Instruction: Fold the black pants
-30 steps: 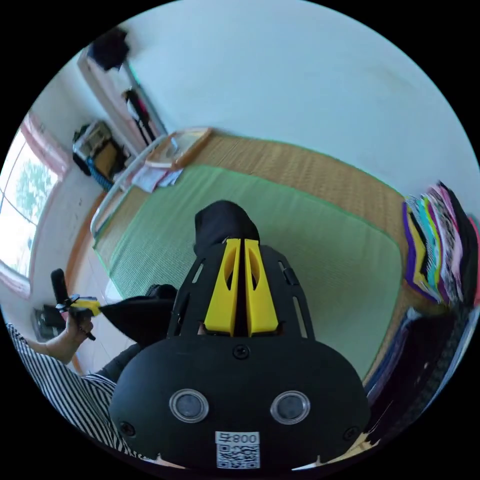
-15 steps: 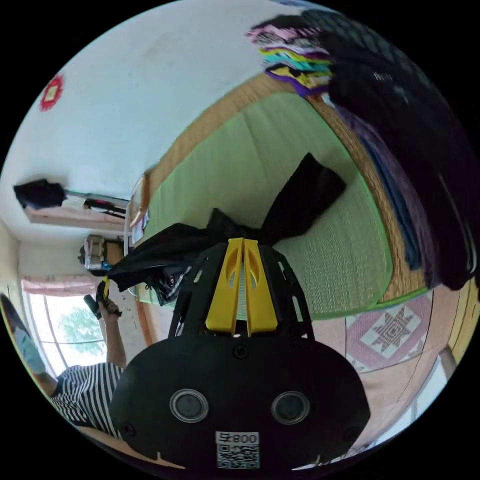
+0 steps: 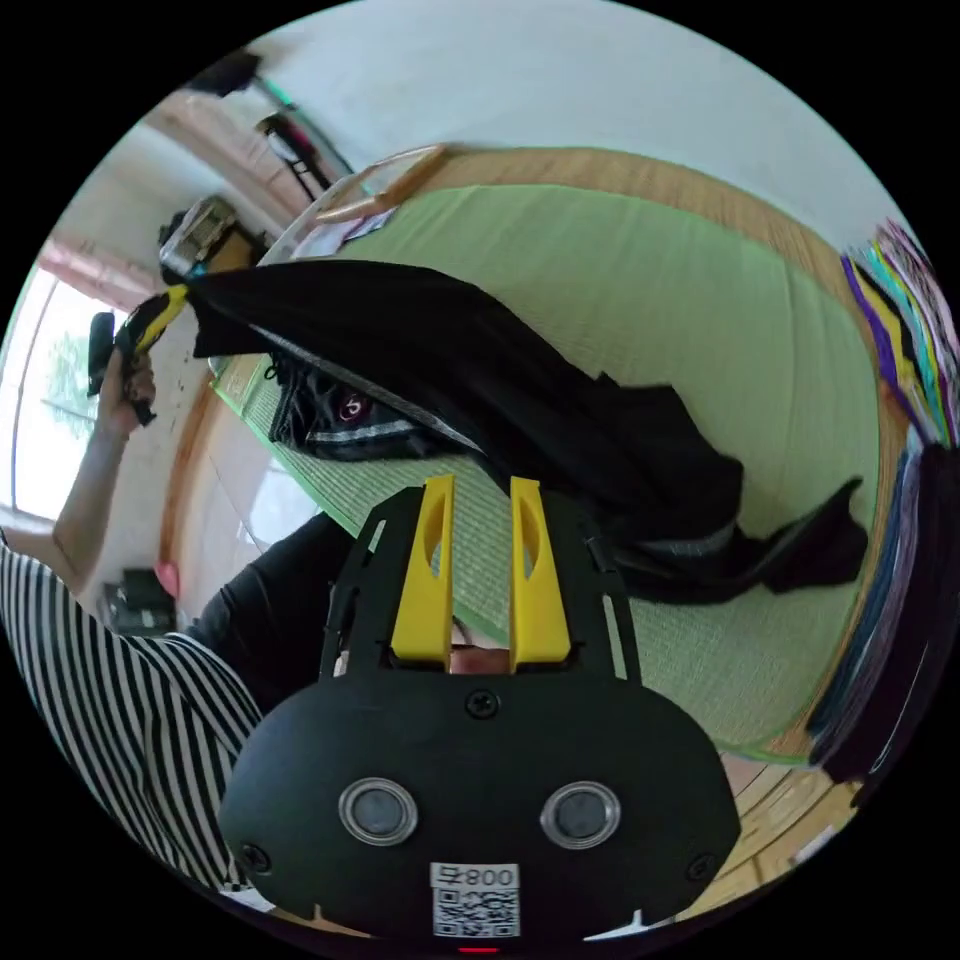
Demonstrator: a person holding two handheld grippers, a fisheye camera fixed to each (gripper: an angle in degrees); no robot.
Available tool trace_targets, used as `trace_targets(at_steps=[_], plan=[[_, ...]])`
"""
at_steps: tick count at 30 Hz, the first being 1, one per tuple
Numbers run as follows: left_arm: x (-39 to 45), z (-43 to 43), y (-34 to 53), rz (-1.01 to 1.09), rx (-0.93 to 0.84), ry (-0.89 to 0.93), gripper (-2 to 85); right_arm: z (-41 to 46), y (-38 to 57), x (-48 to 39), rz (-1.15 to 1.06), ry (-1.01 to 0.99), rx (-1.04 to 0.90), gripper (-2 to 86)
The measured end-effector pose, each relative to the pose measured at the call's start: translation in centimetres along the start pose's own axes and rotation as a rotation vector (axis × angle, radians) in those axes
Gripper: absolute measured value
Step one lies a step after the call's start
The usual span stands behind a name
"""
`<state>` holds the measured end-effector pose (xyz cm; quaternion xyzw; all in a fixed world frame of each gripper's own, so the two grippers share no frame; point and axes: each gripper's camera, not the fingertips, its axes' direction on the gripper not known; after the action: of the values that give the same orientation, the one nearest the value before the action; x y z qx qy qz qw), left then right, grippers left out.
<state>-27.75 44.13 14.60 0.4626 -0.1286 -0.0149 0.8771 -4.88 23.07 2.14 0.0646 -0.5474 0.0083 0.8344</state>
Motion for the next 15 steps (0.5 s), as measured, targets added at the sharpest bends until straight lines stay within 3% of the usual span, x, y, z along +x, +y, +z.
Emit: trace_targets(at_steps=[6,10,15], plan=[[1.7,-0.5,-2.4,0.032,0.043,0.044,0.4,2.2,-2.7,-9.0,-0.227,0.201,0.015,10.2],[2.9,-0.1,-3.8,0.054,0.04,0.056,0.4,4.3,-3.3,-11.2,-0.241,0.204,-0.043,9.4],[3.9,0.6,-5.2,0.062,0.038,0.052,0.4,3.5,-3.6,-13.4,-0.205,0.307,-0.016,1.8]])
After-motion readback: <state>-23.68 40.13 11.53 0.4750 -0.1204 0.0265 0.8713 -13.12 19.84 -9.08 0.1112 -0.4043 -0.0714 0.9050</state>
